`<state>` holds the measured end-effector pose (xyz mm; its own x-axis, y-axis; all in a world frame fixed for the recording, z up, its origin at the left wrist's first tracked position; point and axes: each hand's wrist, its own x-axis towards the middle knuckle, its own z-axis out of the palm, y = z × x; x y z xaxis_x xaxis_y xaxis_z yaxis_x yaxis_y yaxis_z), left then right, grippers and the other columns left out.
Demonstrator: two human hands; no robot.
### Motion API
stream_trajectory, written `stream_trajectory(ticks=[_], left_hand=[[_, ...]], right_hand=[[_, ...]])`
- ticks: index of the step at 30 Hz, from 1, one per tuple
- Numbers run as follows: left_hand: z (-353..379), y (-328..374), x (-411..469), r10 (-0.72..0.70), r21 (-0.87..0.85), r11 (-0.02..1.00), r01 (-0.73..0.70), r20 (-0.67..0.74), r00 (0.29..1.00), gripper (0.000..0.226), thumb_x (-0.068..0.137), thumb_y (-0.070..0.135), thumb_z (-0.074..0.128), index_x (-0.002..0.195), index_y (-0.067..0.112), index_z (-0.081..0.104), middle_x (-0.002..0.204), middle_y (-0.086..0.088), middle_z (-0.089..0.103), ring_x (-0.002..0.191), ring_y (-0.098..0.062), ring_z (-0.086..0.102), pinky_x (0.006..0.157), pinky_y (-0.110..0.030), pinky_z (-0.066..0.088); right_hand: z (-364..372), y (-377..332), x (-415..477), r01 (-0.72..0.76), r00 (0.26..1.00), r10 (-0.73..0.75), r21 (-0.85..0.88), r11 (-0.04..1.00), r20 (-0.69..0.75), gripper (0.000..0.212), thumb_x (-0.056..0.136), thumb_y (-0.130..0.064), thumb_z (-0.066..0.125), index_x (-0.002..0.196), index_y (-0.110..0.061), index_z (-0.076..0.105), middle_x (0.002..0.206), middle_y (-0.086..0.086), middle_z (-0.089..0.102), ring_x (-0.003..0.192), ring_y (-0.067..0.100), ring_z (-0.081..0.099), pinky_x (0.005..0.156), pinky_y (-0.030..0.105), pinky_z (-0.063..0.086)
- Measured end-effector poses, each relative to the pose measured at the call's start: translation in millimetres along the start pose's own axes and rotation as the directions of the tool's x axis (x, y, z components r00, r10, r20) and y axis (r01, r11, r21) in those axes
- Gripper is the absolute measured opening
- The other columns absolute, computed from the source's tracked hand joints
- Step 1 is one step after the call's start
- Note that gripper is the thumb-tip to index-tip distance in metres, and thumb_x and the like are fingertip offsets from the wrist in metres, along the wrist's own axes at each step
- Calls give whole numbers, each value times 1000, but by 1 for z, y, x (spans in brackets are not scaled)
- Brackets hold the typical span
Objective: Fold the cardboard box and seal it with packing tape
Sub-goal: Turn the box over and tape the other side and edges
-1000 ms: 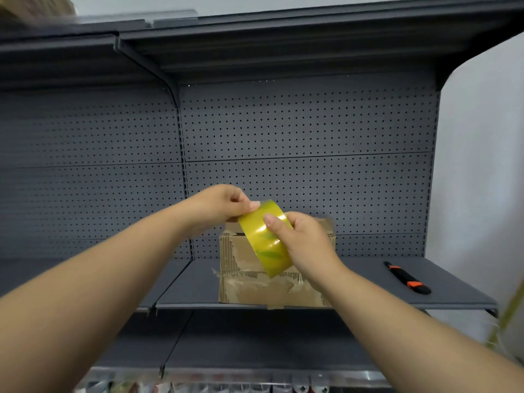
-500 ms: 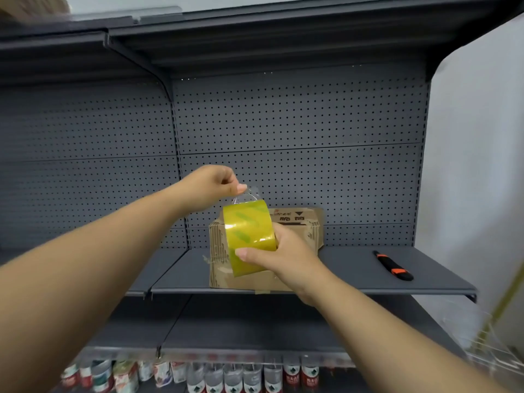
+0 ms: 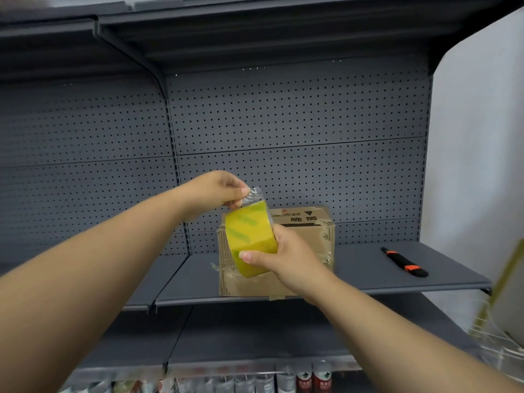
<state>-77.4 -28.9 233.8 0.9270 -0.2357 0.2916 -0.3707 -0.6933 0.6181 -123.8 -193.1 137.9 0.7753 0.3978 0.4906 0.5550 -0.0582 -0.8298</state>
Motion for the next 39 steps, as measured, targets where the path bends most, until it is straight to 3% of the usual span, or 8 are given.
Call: stream_trajectory(ticks=[3,10,16,20,24,29,34,39], left_hand=[[-8,-22,4,-34,-18,999,36,64,997,34,88,42,55,69,16,64,84,-8,68,87,-22,63,85,-24,43],[-24,-71,25,-13,31,999,11,49,999,18,80,33,69,72,17,73,91,-9,74,98,-23,66,96,-33,46],[-41,-84,42,35,31,999,-35,0,999,21,82,37,66,81,16,71,92,7,67,95,-10,59,85,-29,39],[-39,-95,49,76,-3,997,-76,16,997,23,84,34,64,85,12,70,97,1,67,95,-10,58,83,-26,36],[-23,-115,52,80,42,996,-82,62,995,26,82,38,66,78,12,69,96,-10,70,88,-16,57,77,-27,42],[-4,-138,51,51,88,994,-60,104,993,25,84,33,65,83,9,71,96,-8,71,86,-14,59,70,-20,43],[5,-155,58,22,159,986,-40,109,994,25,84,34,66,68,15,65,59,2,56,54,-9,46,55,-22,37],[12,-158,71,14,148,989,-15,6,1000,24,83,30,67,78,7,70,56,3,50,50,-10,40,51,-23,32]], right_hand=[[20,8,17,-16,999,15,-20,1000,-29,20,80,-17,71,87,-31,60,96,-3,70,93,18,68,88,38,55],[60,24,44,-39,997,37,-38,998,-75,18,80,-20,71,88,-32,61,96,-3,70,93,17,67,87,37,54],[76,25,56,-134,975,150,106,985,-164,9,81,-16,70,86,-22,66,90,1,71,80,14,67,80,35,56],[80,25,63,-180,957,197,95,979,-214,4,80,-20,71,82,-19,68,89,4,71,82,20,67,82,42,56],[89,37,56,-261,933,303,211,942,-196,7,81,-18,69,88,-16,69,90,6,71,79,19,66,80,40,55],[104,61,51,-334,901,397,307,891,-175,15,83,-19,67,97,-15,68,87,1,71,74,11,67,63,22,55],[113,78,61,-371,878,441,315,873,-188,25,83,-22,69,105,-11,67,94,4,71,81,15,67,66,24,54],[111,86,76,-369,870,445,319,873,-213,17,82,-24,69,97,-15,68,89,3,70,77,15,66,64,23,53]])
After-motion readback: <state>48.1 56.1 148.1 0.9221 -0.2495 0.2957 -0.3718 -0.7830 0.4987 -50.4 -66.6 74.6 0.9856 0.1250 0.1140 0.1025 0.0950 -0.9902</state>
